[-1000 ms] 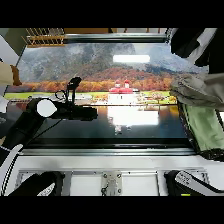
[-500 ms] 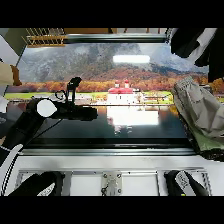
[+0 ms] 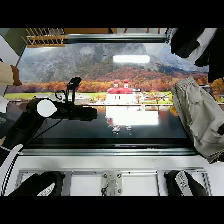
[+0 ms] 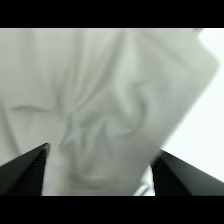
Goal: Fold the clothes and pants, and hang the long-sleeved shirts on hangers.
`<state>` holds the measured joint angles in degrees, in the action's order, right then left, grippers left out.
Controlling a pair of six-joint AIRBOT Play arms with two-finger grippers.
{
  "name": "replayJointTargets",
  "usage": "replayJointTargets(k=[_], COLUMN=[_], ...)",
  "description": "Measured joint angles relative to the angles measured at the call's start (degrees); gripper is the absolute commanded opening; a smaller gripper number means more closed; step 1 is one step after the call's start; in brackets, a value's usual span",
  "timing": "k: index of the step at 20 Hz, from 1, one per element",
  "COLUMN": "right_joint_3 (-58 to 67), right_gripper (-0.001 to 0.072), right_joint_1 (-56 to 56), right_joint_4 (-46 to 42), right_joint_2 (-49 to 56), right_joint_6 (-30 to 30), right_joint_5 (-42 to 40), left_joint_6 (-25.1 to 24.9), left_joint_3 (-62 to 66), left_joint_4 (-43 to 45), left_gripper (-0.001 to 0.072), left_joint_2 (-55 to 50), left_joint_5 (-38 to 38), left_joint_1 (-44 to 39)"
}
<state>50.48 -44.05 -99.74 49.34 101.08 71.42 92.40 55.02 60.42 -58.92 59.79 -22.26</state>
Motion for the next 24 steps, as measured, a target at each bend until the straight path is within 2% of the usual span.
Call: replayJointTargets(k=[1, 3, 5, 7, 9, 13, 17, 18, 20, 21, 24], right_joint_3=[1.31, 3.63, 5.03, 5.62, 5.33, 2.12, -1.36, -1.77, -2.27, -2.45, -2.67], right_gripper=[0.0445, 0.0446, 0.0453, 0.0559, 0.0558, 0.0558, 0.0551, 0.0497, 0.01, 0.0008, 0.0007], right_joint_1=[0.0, 0.5, 2.71, 6.51, 12.48, 27.12, 41.62, 44.02, 47.58, 48.68, 50.38], right_joint_4=[-2.58, -5.16, -4.11, 0.59, 7.82, 24.26, 31.87, 32.65, 33.81, 34.14, 34.93], right_joint_2=[-1.09, -4.63, -9.49, -13.49, -15.87, -15.69, -11.54, -10.43, -8.31, -7.45, -5.86], right_joint_6=[-0.02, -0.17, -0.57, -0.61, -2.45, -10.86, -17.62, -18.69, -20.13, -20.44, -21.2], right_joint_5=[-0.11, -2.69, -7.13, -10.62, -12.83, -14.49, -14.91, -14.91, -14.88, -14.91, -14.88], left_joint_6=[0.0, 0.0, 0.0, 0.0, 0.02, 0.09, 0.09, 0.07, 0.07, 0.07, 0.04], left_joint_3=[0.0, 0.0, 0.0, 0.0, 0.0, 0.0, 0.0, 0.0, 0.0, 0.0, 0.0], left_joint_4=[0.02, 0.02, 0.02, 0.02, 0.0, -0.02, -0.04, -0.04, -0.07, -0.07, -0.13], left_gripper=[0.0013, 0.0013, 0.0013, 0.0013, 0.0013, 0.0013, 0.0013, 0.0013, 0.0013, 0.0013, 0.0013], left_joint_2=[0.0, 0.0, 0.0, 0.0, 0.0, 0.0, 0.0, 0.0, 0.0, 0.0, 0.0], left_joint_5=[0.0, 0.0, -0.02, -0.09, -0.52, -1.81, -3.45, -3.82, -4.26, -4.35, -4.61], left_joint_1=[0.0, 0.0, 0.0, 0.0, 0.0, 0.0, 0.0, 0.0, 0.0, 0.0, 0.0])
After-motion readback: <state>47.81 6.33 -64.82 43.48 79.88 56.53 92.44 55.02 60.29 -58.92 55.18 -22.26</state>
